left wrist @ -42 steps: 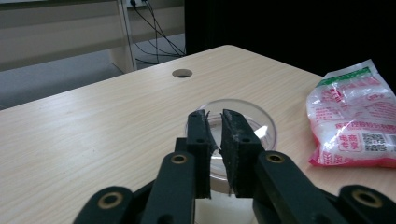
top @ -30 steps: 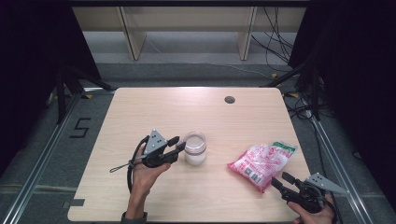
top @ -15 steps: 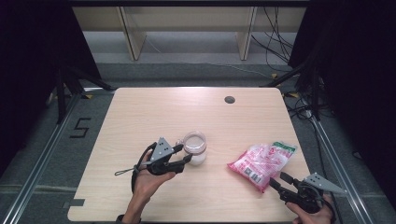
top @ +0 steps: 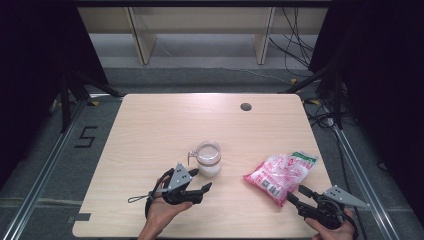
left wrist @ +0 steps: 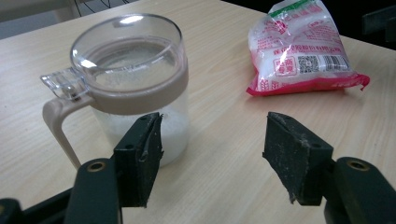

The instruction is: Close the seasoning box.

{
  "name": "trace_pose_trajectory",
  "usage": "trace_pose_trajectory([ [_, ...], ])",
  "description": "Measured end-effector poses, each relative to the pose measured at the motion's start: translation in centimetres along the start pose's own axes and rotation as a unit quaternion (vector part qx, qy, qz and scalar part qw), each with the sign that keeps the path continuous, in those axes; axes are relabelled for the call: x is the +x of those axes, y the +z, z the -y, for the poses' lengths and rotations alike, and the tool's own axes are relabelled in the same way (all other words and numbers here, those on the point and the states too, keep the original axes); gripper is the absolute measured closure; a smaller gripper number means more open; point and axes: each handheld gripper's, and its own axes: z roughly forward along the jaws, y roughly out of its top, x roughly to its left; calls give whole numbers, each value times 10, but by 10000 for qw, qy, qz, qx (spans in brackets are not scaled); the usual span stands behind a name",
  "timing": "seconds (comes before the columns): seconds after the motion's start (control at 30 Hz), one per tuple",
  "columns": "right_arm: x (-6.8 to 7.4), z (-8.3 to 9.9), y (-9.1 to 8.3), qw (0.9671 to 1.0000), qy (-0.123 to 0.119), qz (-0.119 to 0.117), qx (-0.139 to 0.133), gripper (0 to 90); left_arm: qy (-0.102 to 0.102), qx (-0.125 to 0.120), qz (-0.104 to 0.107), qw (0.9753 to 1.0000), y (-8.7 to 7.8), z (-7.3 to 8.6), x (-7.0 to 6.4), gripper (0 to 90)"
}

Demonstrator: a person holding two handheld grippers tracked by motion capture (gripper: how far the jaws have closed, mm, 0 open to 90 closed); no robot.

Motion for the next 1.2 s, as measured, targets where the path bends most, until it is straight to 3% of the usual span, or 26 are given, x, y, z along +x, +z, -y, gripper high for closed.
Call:
trace_pose_trajectory([
  [0.1, 3, 0, 1, 9999, 47, -99, -62, 400, -4, -15, 23, 10000, -3, 3, -3, 358],
  [0.13, 5, 1, 1, 9998, 166, -126, -34, 399, -24, -13, 29, 10000, -3, 5, -4, 352],
  [0.17, 6, 1, 1, 9998, 145, -132, -24, 399, 13, 1, 28, 10000, -4, 6, -5, 347],
  [0.2, 2, 1, 1, 9999, -148, -39, -56, 398, -9, 9, 41, 10000, -4, 7, -6, 342],
  [0.33, 6, 1, 1, 9999, -72, -144, 7, 396, -16, 87, 84, 9999, -3, 15, -8, 328],
  [0.37, 6, 1, 1, 9998, -158, -108, -21, 395, -5, 114, 59, 9999, -3, 16, -9, 323],
  [0.4, 9, 2, 1, 9999, 41, -150, 33, 395, 63, 193, 57, 9998, -3, 17, -9, 316],
  [0.5, 10, 2, 0, 9999, -22, -132, 108, 393, 65, 196, 103, 9997, -3, 22, -12, 310],
  [0.57, 8, 2, 1, 9996, -227, -163, 47, 389, 56, 204, 116, 9997, -4, 25, -13, 308],
  [0.67, 13, 5, 2, 9997, -57, -216, 104, 370, 30, 238, 122, 9996, -6, 30, -15, 299],
  [0.73, 14, 5, 0, 9995, -78, -194, 240, 367, 103, 281, 108, 9995, -8, 34, -18, 296],
  [0.77, 12, 6, 2, 9991, -313, -249, 158, 366, 110, 314, 111, 9994, -8, 36, -19, 296],
  [0.8, 13, 6, 0, 9988, -316, -250, 277, 364, 112, 296, 144, 9994, -9, 37, -20, 294],
  [0.83, 14, 7, 1, 9987, -401, -223, 209, 362, 111, 320, 98, 9994, -10, 38, -21, 293],
  [0.87, 15, 7, 0, 9982, -425, -267, 315, 361, 85, 272, 138, 9995, -10, 39, -22, 293],
  [0.9, 18, 8, 1, 9984, -370, -320, 269, 360, 87, 305, 186, 9993, -11, 39, -23, 290],
  [0.93, 18, 8, 1, 9975, -532, -336, 308, 357, 49, 277, 214, 9994, -11, 39, -24, 287],
  [0.97, 22, 10, 0, 9978, -433, -319, 393, 355, 56, 293, 208, 9993, -12, 39, -25, 284],
  [1.0, 21, 10, 2, 9965, -634, -375, 384, 353, 69, 265, 223, 9994, -10, 40, -26, 282],
  [1.03, 26, 11, 0, 9967, -531, -338, 514, 349, 84, 298, 223, 9993, -9, 41, -28, 280],
  [1.07, 23, 11, 2, 9952, -792, -401, 410, 348, 18, 262, 261, 9993, -7, 41, -30, 278],
  [1.1, 28, 12, 0, 9958, -632, -397, 528, 346, 115, 355, 243, 9990, -7, 42, -30, 276],
  [1.17, 27, 13, 0, 9946, -828, -462, 418, 340, 123, 411, 237, 9988, -6, 44, -33, 272],
  [1.2, 28, 15, 0, 9948, -762, -493, 471, 338, 114, 401, 308, 9987, -4, 45, -34, 271],
])
